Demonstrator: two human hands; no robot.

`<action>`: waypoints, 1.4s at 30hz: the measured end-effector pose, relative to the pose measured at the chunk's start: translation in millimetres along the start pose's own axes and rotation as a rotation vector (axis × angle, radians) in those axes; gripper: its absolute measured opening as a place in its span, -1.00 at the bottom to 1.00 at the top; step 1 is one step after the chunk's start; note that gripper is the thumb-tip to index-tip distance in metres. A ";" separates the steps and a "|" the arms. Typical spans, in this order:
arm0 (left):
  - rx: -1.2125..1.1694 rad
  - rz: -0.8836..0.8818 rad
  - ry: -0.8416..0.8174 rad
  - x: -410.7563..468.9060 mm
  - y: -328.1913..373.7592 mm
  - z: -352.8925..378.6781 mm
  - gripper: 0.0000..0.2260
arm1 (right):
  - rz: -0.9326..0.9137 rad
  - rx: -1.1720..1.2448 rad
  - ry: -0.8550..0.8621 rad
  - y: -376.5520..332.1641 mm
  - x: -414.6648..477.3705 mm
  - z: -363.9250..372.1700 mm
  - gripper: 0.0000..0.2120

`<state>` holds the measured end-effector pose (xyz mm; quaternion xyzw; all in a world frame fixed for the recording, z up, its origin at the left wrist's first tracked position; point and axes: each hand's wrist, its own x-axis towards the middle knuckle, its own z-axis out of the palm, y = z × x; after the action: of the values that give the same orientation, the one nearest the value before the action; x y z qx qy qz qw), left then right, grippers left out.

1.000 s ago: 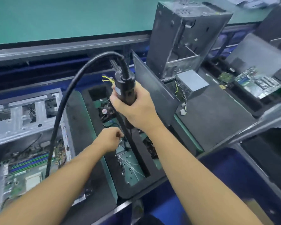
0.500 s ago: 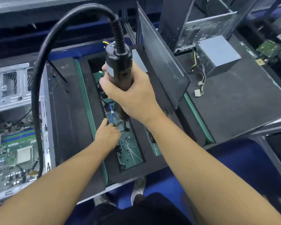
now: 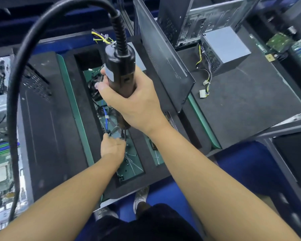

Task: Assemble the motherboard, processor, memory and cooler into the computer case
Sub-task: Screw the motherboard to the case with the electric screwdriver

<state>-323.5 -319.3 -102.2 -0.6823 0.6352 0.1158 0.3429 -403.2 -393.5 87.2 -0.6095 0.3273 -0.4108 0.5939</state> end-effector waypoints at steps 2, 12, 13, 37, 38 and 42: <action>-0.010 0.009 0.031 0.6 0.3 1.6 -0.81 | 0.004 -0.002 0.003 1.6 0.5 -0.4 -0.82; -0.308 0.048 -0.039 1.3 -5.8 -7.3 -0.75 | -0.027 0.023 -0.032 -6.7 4.6 5.4 -0.73; -0.445 0.032 -0.053 -0.1 -9.5 -14.0 -0.78 | -0.036 0.023 -0.041 -11.2 6.4 6.8 -0.72; -1.451 0.044 0.678 -154.8 -277.8 -24.7 -0.82 | -0.505 0.126 -0.109 -185.6 38.5 224.0 -0.79; -1.470 0.056 0.671 -158.5 -288.8 -16.2 -0.84 | -0.496 0.122 -0.111 -184.3 37.6 234.4 -0.81; -1.469 0.047 0.655 -161.6 -314.5 10.1 -0.89 | -0.415 0.108 -0.086 -170.0 30.3 265.7 -0.87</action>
<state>-49.9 -199.1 87.3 -0.7194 0.4792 0.3054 -0.3995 -168.4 -285.8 270.7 -0.6480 0.1468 -0.5147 0.5418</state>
